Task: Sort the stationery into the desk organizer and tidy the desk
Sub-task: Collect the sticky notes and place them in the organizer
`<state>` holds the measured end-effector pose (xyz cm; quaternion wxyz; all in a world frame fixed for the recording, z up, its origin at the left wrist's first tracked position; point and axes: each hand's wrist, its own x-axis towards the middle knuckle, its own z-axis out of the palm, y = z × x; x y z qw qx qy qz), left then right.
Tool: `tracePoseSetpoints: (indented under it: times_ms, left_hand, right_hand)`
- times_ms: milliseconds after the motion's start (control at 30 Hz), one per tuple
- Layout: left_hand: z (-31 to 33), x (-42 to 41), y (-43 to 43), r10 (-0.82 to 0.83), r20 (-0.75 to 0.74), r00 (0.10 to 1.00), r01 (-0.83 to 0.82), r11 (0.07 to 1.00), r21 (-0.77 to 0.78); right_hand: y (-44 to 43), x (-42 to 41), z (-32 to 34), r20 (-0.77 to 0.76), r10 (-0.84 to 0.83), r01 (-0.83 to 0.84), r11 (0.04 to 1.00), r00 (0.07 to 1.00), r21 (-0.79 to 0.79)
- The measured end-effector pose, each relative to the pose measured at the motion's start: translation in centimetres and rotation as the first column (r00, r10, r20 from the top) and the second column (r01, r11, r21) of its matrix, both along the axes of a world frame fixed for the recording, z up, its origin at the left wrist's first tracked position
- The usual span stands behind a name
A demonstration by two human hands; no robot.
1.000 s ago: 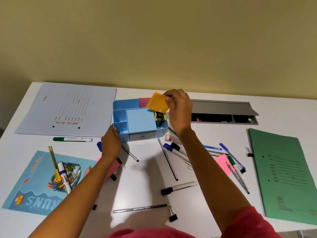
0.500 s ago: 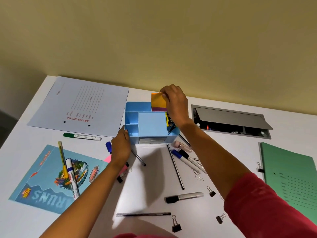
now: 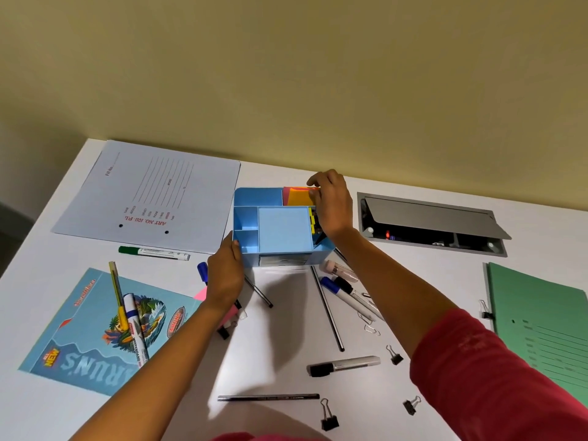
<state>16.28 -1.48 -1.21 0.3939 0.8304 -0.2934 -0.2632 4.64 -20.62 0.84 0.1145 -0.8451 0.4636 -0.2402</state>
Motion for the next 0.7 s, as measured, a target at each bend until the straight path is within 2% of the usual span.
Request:
tracePoseSetpoints:
  times_ms: [167,233,300,400,533,600,700]
  left_hand:
    - [0.0,0.0,-0.1,-0.016,0.016,1.000,0.016,1.000,-0.008]
    - [0.1,-0.2,0.0,-0.021,0.014,1.000,0.021,1.000,-0.009]
    - [0.2,-0.2,0.0,-0.022,0.003,1.000,0.022,1.000,-0.003]
    - [0.0,-0.1,0.0,-0.024,0.011,1.000,0.024,1.000,0.006]
    - [-0.4,0.1,0.1,-0.048,0.042,0.998,0.047,0.999,0.013]
    - [-0.5,0.1,0.0,-0.057,0.049,0.997,0.055,0.998,0.024]
    - [-0.6,0.1,0.0,-0.056,0.056,0.997,0.054,0.998,0.037]
  right_hand:
    - [1.1,-2.0,0.5,0.192,-0.108,0.106,0.994,0.976,0.019]
    - [2.6,-3.8,0.4,0.285,-0.112,0.134,0.989,0.952,-0.060]
    - [4.3,-6.3,-0.4,0.315,-0.136,0.191,0.970,0.939,-0.151]
    - [6.9,-10.4,-2.1,0.363,-0.257,0.315,0.942,0.896,-0.112]
    - [10.2,-16.7,-4.7,0.307,-0.523,0.520,0.848,0.795,0.101]
    - [11.6,-19.6,-6.0,0.214,-0.650,0.619,0.760,0.730,0.198]
    - [12.8,-22.6,-7.2,0.019,-0.748,0.717,0.642,0.663,0.273]
